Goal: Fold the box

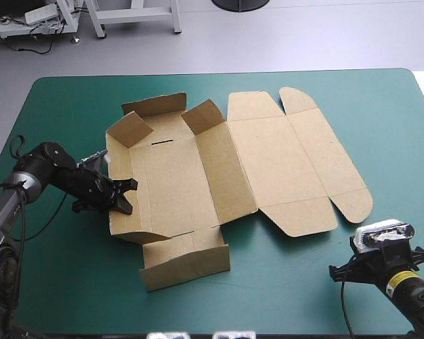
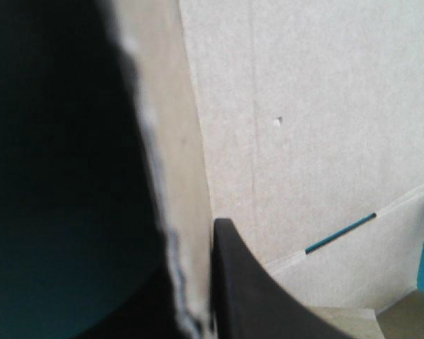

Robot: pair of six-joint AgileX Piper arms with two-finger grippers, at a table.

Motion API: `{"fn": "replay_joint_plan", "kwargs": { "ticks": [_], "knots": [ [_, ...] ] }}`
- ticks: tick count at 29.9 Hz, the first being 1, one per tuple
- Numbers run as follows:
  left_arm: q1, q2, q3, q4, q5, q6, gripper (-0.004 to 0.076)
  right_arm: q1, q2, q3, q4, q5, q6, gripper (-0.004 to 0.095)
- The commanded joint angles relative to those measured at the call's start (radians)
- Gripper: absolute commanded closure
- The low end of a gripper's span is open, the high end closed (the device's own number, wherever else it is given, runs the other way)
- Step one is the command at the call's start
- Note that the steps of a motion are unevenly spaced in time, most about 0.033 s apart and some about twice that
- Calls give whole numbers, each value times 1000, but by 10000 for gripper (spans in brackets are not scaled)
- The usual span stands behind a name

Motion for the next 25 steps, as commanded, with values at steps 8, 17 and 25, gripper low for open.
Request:
{"fn": "replay_joint_plan", "kwargs": {
  "ticks": [8,17,25],
  "knots": [
    [-36,-184,-227,194,-34,18,729,-5,0,-30,-22,-62,-8,932],
    [-197,-244,-505,375,70,28,729,-5,0,-30,-22,-77,-8,933],
    [-384,-247,-652,604,153,19,729,-5,0,-32,-22,-152,-8,932]
  ]
}}
